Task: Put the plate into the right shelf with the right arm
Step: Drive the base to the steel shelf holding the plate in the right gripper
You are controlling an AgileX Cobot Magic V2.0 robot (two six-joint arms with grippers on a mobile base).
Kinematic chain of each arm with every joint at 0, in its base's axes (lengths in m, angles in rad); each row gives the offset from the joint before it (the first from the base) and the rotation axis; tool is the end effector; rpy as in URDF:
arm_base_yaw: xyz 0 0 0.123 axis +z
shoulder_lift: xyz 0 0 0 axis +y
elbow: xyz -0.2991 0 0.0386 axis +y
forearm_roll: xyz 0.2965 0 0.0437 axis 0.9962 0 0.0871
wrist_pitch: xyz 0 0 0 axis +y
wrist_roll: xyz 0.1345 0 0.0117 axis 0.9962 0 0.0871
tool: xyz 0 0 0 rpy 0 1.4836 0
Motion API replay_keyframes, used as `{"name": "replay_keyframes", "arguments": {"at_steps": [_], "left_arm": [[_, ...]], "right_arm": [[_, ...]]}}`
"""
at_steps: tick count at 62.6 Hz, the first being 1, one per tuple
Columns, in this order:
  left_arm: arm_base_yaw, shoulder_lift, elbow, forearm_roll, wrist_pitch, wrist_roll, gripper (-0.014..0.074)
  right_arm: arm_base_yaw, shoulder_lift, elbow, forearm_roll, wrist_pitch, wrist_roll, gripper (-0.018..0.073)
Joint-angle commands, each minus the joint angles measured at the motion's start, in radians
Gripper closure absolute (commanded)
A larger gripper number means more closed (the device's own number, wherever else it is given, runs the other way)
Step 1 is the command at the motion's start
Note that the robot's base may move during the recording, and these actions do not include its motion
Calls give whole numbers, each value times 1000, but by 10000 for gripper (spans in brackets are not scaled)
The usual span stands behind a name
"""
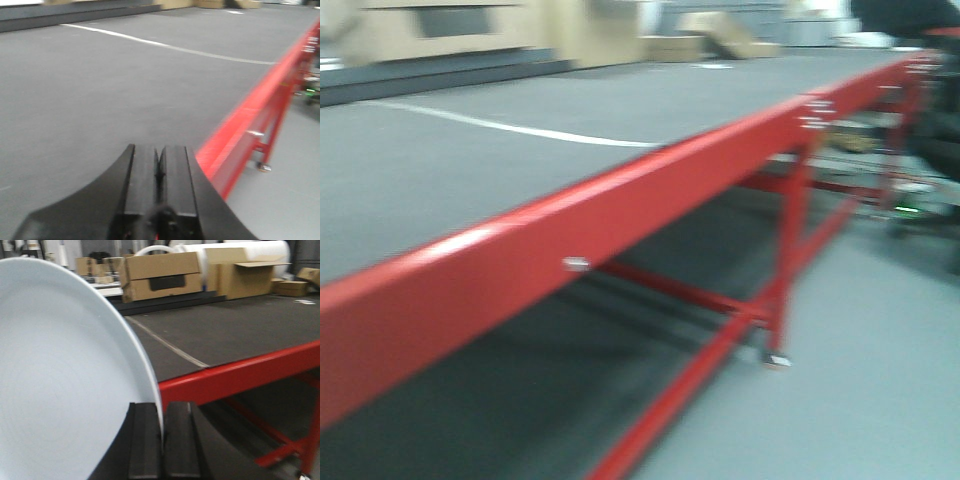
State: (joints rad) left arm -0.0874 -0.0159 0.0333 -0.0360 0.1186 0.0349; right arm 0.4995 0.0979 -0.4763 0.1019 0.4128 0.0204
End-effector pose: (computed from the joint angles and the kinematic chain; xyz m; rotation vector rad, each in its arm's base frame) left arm 0.1318 -0.0121 0.1887 0.0734 1.6183 -0.0715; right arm 0.0853 0.0528 0.3481 -0.3274 1.5035 0.5204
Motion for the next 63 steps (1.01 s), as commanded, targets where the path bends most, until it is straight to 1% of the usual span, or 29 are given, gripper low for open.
{"name": "replay_keyframes", "arguments": {"at_steps": [1, 63], "left_arm": [[-5, -5, 8, -6, -86, -3, 643], [-7, -5, 8, -6, -86, -3, 643]], "right_arm": [[-1, 14, -27, 9, -106, 0, 489], [-3, 14, -27, 9, -106, 0, 489]]}}
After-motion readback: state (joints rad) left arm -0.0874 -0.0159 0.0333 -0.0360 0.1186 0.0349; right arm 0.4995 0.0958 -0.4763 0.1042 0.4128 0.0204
